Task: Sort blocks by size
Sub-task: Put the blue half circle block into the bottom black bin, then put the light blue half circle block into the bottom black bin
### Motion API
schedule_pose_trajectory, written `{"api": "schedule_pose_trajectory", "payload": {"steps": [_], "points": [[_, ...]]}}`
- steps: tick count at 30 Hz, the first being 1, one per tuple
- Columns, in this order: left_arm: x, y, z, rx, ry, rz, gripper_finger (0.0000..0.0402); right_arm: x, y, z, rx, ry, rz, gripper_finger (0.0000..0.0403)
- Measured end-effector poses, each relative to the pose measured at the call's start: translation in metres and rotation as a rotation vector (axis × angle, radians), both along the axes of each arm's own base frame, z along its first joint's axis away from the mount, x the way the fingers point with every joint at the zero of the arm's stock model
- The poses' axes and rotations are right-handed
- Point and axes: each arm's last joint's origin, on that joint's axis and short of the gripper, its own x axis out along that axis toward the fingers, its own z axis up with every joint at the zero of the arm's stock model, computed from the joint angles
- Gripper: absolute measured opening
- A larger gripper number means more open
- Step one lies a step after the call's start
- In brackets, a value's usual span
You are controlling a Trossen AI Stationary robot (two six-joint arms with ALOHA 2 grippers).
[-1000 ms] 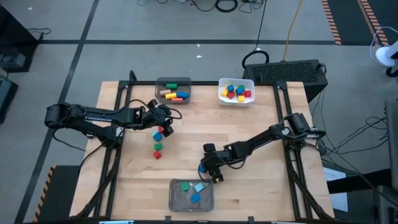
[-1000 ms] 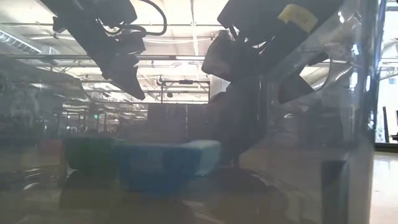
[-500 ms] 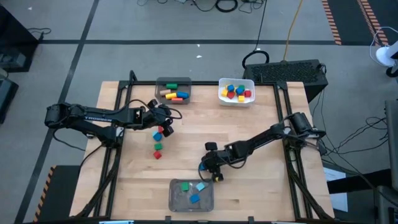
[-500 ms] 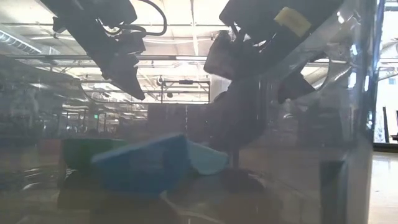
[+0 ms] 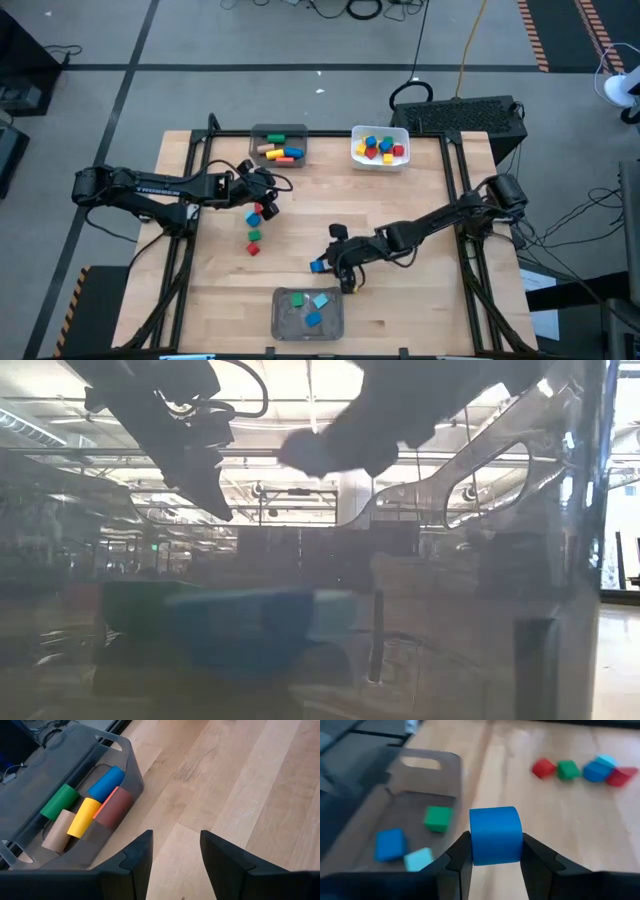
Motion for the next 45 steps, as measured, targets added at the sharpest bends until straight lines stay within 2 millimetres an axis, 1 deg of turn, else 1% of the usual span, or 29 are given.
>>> {"api": "schedule_pose_trajectory", "payload": {"steps": [4,8,10,12,14,17,20,22,24,28,32,36,38,45], "points": [[0.0,0.0,0.0,-0.001,-0.001,0.0,0.0167,0.002,0.014,0.0,0.051,-0.041,0.086,0.0115],[0.0,0.0,0.0,-0.027,-0.02,0.02,0.0167,0.009,0.032,-0.008,0.062,-0.071,0.135,0.0115],[0.0,-0.001,0.0,-0.049,-0.028,0.018,0.0167,0.015,0.043,-0.012,0.062,-0.085,0.19,0.0115],[0.001,-0.001,0.0,-0.063,-0.029,0.005,0.0167,0.023,0.054,-0.017,0.064,-0.078,0.254,0.0115],[0.001,-0.001,0.0,-0.067,-0.029,0.001,0.0167,0.029,0.062,-0.024,0.051,-0.047,0.276,0.0116],[0.001,-0.001,0.0,-0.068,-0.028,0.0,0.0167,0.037,0.07,-0.025,0.013,0.004,0.285,0.0117],[0.0,-0.001,-0.001,-0.068,-0.019,0.0,0.0167,0.043,0.073,-0.023,-0.013,0.045,0.266,0.0128],[-0.001,-0.002,-0.002,-0.076,-0.009,-0.005,0.0167,0.043,0.072,-0.024,-0.052,0.082,0.232,0.014],[-0.003,-0.003,-0.004,-0.103,0.028,-0.016,0.0167,0.043,0.071,-0.023,-0.068,0.077,0.21,0.0155],[-0.01,-0.005,-0.01,-0.185,0.084,0.007,0.0167,0.042,0.07,-0.014,-0.064,0.066,0.196,0.0186],[-0.015,-0.005,-0.015,-0.207,0.132,0.039,0.0167,0.042,0.071,-0.002,-0.042,0.054,0.188,0.0205],[-0.022,-0.006,-0.027,-0.215,0.176,0.051,0.0167,0.043,0.073,0.007,-0.033,0.038,0.188,0.0211],[-0.024,-0.006,-0.033,-0.233,0.169,0.076,0.0167,0.04,0.074,0.01,-0.033,0.037,0.192,0.0211],[-0.035,-0.007,-0.054,-0.299,0.16,0.18,0.0167,0.038,0.073,0.012,-0.027,0.06,0.182,0.0212]]}}
